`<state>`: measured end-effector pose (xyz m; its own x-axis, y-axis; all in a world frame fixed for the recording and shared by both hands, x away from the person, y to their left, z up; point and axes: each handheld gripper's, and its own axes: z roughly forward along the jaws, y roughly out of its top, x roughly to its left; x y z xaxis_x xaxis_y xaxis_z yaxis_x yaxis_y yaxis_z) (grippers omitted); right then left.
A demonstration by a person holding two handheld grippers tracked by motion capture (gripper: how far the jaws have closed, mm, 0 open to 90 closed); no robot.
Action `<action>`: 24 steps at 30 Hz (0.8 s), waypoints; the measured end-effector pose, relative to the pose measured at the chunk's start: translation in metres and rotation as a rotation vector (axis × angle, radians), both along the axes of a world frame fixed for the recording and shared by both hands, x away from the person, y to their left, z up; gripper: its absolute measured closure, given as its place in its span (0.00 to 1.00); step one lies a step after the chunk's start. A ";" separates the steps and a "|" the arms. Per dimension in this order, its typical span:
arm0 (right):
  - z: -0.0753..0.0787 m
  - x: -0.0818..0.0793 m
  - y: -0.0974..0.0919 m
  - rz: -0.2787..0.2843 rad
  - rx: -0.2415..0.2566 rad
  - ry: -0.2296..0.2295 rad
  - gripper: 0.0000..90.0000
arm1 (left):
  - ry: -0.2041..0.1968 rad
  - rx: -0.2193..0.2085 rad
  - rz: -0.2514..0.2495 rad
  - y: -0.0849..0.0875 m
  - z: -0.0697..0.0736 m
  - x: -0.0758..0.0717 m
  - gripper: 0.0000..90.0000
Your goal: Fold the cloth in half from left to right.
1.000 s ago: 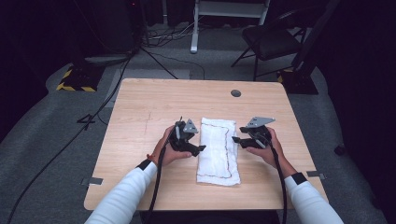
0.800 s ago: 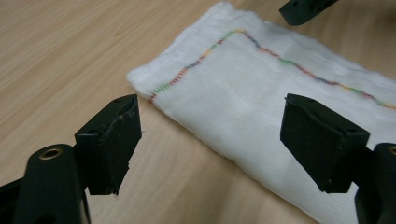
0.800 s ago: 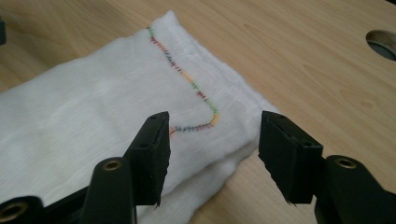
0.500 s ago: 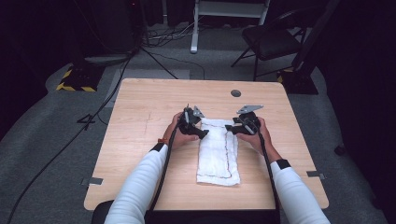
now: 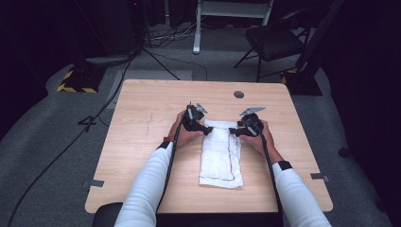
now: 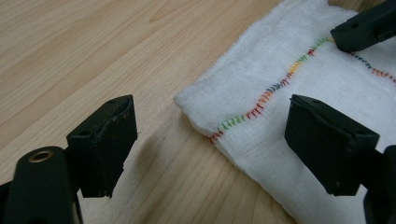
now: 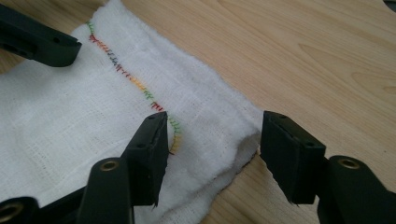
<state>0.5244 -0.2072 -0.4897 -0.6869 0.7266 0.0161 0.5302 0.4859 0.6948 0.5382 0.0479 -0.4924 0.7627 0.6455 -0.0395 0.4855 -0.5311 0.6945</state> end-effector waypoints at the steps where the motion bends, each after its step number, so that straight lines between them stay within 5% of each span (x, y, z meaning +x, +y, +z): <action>1: -0.001 0.000 0.001 0.002 0.000 0.000 0.48 | 0.008 0.010 0.001 -0.001 -0.001 0.001 0.19; 7: -0.004 0.003 0.000 0.016 0.019 0.011 0.51 | 0.029 0.009 -0.004 -0.004 -0.006 0.006 0.18; 10: -0.003 0.002 0.000 0.028 0.030 0.022 0.62 | 0.035 0.003 -0.020 -0.002 -0.006 0.007 0.20; 17: -0.001 0.001 0.004 0.072 0.031 0.040 0.84 | 0.056 -0.016 -0.097 -0.004 -0.001 0.005 0.59; 24: 0.002 0.006 0.013 0.054 -0.017 0.012 0.90 | 0.035 0.006 -0.098 -0.007 0.001 0.009 0.79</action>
<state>0.5307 -0.1943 -0.4878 -0.7249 0.6887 0.0121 0.5109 0.5258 0.6801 0.5472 0.0407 -0.4910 0.8205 0.5681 -0.0635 0.4546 -0.5812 0.6750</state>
